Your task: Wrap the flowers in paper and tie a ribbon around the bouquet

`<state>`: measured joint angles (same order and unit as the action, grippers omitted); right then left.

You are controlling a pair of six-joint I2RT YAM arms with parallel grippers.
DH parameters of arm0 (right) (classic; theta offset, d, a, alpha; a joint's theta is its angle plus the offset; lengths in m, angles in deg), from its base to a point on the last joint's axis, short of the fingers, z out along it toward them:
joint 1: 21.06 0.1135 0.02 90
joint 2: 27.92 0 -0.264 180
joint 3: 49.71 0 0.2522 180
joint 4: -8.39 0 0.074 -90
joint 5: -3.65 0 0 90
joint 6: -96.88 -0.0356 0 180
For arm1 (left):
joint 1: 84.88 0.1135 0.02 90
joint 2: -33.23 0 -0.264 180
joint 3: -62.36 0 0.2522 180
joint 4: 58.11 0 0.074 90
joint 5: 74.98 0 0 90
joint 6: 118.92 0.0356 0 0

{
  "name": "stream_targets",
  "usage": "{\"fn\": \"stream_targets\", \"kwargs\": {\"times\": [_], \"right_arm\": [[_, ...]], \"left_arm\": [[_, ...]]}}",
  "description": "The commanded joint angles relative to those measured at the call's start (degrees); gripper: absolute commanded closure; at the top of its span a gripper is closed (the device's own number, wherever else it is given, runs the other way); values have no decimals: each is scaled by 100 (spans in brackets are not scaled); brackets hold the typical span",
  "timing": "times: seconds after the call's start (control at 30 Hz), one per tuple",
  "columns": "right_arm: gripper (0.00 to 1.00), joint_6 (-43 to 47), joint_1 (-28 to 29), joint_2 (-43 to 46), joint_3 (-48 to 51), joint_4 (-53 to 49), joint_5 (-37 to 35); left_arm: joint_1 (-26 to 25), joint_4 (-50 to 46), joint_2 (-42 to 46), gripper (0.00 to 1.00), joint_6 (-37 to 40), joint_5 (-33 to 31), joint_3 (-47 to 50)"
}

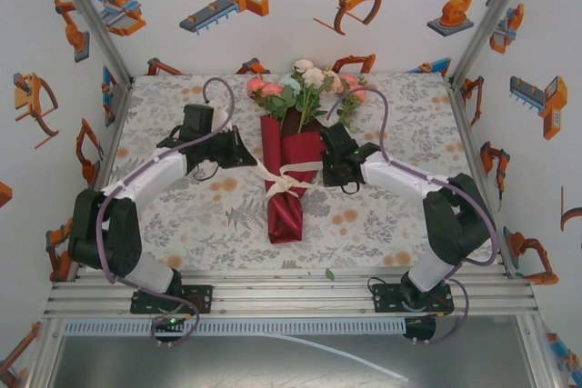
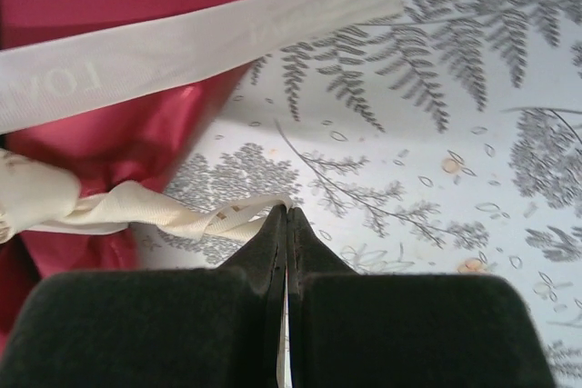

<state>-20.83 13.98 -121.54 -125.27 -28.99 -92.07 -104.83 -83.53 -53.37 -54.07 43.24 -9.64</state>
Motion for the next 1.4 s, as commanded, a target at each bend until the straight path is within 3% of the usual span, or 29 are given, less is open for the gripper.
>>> {"fn": "stream_targets", "kwargs": {"times": [0.0, 0.57, 0.73, 0.93, 1.03, 1.07, 1.13, 1.23, 1.27, 1.3, 1.37], "right_arm": [[100, -267, -66, 186, 148, -301, -435], [100, -974, -680, 255, 851, -224, -20], [100, -1200, -888, 285, 1063, -178, 18], [100, -1263, -965, 396, 1126, -99, 85], [99, -1002, -940, 618, 1154, 466, 823], [85, -934, -922, 745, 1134, 596, 1014], [61, -843, -916, 1126, 1070, 674, 1038], [36, -461, -1028, 1934, 1145, 697, 189], [23, -287, -1195, 2207, 1212, 700, -90], [13, -124, -1412, 2440, 1284, 701, -350], [6, 231, -1854, 2786, 1508, 777, -975]], "left_arm": [[137, -293, 212, 100, -144, -301, 235], [1383, -292, 467, 100, -800, -886, 1131], [1854, 127, 599, 100, -1209, -662, 1581], [1933, 156, 636, 100, -1318, -668, 1632], [1875, 701, 850, 100, -1465, -345, 1800], [1823, 840, 994, 96, -1456, -327, 1848], [1729, 902, 1421, 73, -1305, -509, 1877], [1627, 1032, 2287, 42, -880, -1222, 2072], [1619, 1103, 2570, 34, -699, -1542, 2172], [1619, 1148, 2858, 26, -418, -1893, 2269], [1586, 1101, 3338, 14, 215, -2833, 2455]]}}
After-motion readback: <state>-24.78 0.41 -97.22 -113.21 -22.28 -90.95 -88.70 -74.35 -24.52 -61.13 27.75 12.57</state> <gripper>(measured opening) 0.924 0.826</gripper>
